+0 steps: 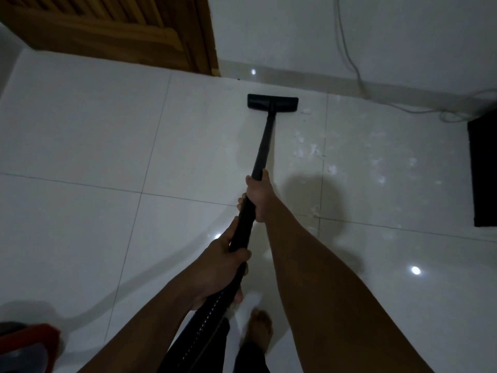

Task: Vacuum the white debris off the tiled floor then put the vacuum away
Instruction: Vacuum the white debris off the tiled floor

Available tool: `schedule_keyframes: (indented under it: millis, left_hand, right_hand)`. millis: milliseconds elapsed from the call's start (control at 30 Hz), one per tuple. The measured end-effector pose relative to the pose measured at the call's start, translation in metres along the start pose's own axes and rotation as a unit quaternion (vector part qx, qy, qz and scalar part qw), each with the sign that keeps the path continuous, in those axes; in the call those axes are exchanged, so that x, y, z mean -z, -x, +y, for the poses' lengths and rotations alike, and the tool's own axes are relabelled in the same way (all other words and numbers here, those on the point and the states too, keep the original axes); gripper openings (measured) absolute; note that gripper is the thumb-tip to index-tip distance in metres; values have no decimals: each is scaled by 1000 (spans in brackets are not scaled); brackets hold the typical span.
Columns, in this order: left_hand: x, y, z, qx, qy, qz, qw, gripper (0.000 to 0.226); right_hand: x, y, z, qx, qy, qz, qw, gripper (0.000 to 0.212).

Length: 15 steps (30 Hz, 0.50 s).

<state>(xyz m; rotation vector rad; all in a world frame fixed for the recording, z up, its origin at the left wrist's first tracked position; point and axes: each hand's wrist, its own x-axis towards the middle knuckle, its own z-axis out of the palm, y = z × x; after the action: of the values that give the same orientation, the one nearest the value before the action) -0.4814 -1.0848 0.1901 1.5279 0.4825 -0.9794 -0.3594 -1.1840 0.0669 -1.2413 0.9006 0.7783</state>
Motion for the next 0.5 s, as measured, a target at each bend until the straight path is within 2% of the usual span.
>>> schedule_keyframes:
  millis: [367,500]
  left_hand:
    - [56,-46,56,-25,-46,-11,999,76]
    - [69,-42,60,-38,-78,-29,996,74]
  right_hand:
    - [-36,-43,-61,39,-43,7,998,59]
    - [-42,-39,-56,51,-75,16,996,40]
